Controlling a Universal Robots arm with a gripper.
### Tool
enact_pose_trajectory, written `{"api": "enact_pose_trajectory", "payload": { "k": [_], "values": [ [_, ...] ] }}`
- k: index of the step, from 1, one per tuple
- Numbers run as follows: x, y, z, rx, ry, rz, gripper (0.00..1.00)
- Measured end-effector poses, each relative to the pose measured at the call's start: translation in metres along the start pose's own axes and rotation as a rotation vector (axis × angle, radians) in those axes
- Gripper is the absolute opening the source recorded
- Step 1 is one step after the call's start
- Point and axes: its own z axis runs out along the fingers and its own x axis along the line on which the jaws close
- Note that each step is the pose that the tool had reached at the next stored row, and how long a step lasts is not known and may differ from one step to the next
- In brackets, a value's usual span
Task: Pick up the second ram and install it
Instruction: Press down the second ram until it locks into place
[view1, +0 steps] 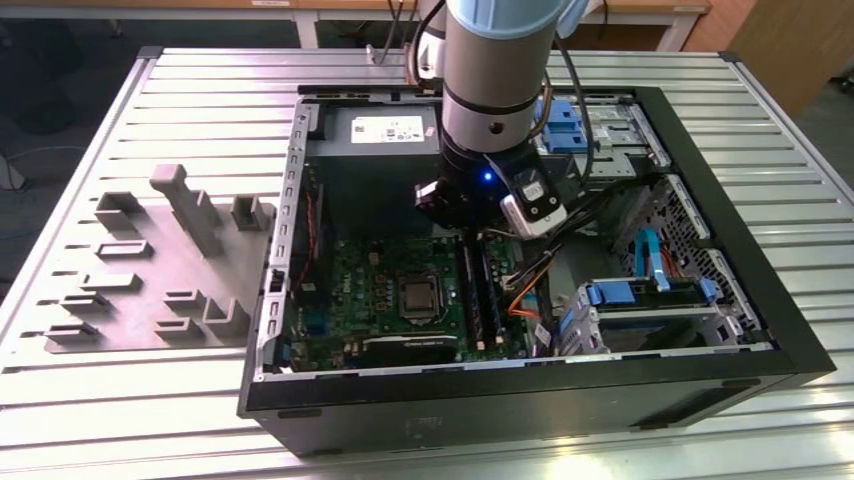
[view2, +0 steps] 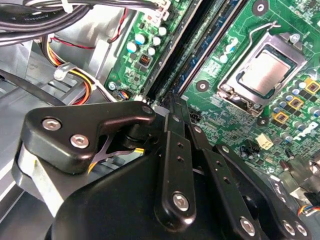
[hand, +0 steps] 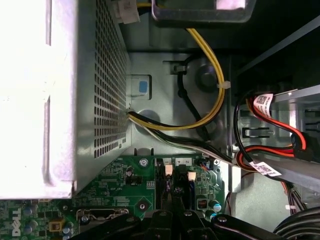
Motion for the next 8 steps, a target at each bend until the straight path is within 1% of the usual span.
{"api": "enact_pose_trajectory", "payload": {
  "k": [8],
  "values": [
    [0.0001,-0.0001,0.0018,0.0002,0.0001,0.0,0.11]
  ]
}}
